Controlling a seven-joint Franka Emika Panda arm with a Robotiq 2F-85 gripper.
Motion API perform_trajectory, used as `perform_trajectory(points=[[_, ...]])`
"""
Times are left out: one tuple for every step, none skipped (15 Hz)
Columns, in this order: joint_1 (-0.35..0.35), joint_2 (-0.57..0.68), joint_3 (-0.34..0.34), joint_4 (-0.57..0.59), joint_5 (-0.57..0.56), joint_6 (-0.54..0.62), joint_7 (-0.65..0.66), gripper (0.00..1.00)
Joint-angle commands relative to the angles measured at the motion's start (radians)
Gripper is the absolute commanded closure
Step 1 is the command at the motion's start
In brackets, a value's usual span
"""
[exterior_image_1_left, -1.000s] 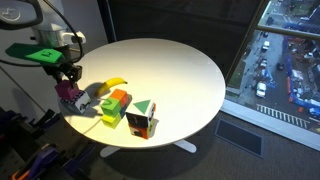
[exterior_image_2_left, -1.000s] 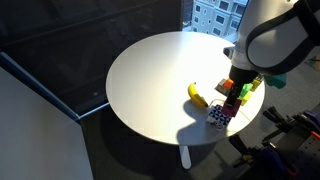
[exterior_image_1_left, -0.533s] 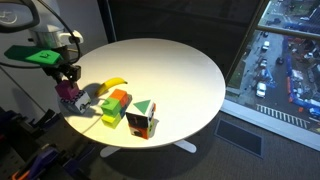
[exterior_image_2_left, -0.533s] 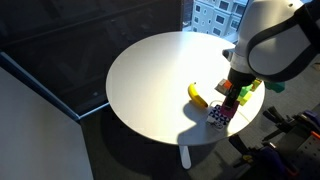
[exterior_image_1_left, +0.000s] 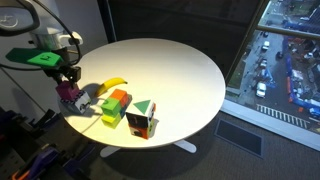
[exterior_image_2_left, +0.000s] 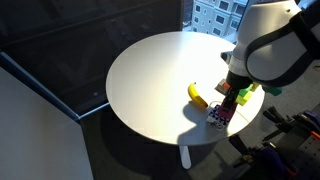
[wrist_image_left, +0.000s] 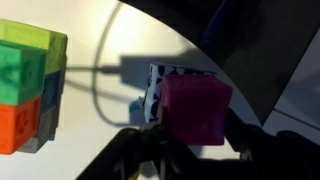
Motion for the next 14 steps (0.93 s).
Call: perform_trajectory(points=[[-0.009, 0.011, 0.015, -0.004, 0.002, 0.026, 0.0, 0.7], [-0.01, 0.017, 0.016, -0.002, 0.0, 0.028, 0.001, 0.7], [-0.01, 0.021, 0.016, -0.002, -0.002, 0.029, 0.002, 0.7], [-0.011, 0.024, 0.017, -0.001, -0.002, 0.032, 0.001, 0.7], [-0.012, 0.028, 0.017, 0.0, -0.004, 0.036, 0.001, 0.7], [-0.013, 0.031, 0.017, 0.001, -0.005, 0.041, 0.002, 0.7], [-0.015, 0.035, 0.018, 0.001, -0.007, 0.047, 0.002, 0.7], [-0.016, 0.038, 0.018, 0.002, -0.008, 0.052, 0.002, 0.7], [-0.018, 0.041, 0.019, 0.003, -0.008, 0.056, 0.002, 0.7], [-0.019, 0.043, 0.02, 0.004, -0.008, 0.059, 0.001, 0.7], [-0.02, 0.045, 0.02, 0.004, -0.009, 0.062, 0.002, 0.7], [-0.021, 0.048, 0.02, 0.004, -0.01, 0.066, 0.003, 0.7], [-0.022, 0.05, 0.02, 0.005, -0.011, 0.067, 0.003, 0.7], [-0.024, 0.052, 0.02, 0.005, -0.01, 0.071, 0.002, 0.47]])
